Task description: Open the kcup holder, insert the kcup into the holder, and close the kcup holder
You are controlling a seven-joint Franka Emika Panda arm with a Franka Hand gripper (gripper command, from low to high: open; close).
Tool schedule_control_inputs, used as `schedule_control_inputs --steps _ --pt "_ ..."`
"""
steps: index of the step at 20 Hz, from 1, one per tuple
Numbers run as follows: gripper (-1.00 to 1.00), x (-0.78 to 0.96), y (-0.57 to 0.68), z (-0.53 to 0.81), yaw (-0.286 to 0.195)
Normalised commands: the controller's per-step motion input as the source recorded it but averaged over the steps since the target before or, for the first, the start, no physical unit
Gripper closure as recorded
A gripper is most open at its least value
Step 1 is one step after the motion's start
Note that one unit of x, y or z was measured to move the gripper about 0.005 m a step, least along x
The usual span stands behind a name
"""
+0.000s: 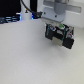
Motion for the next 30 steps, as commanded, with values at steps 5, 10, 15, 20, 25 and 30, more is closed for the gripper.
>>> schedule_control_inputs --steps 5,10,15,20,25,30 --pt "-1.00 0.36 0.25 -0.14 0.202" --pt "-1.00 0.12 0.18 -0.18 0.236" --pt "-1.00 -0.18 0.14 -0.15 0.235" --pt "-1.00 -0.42 0.34 -0.01 0.148" --pt "-1.00 -0.43 0.44 0.02 0.114" --pt "-1.00 -0.52 0.48 0.02 0.107"
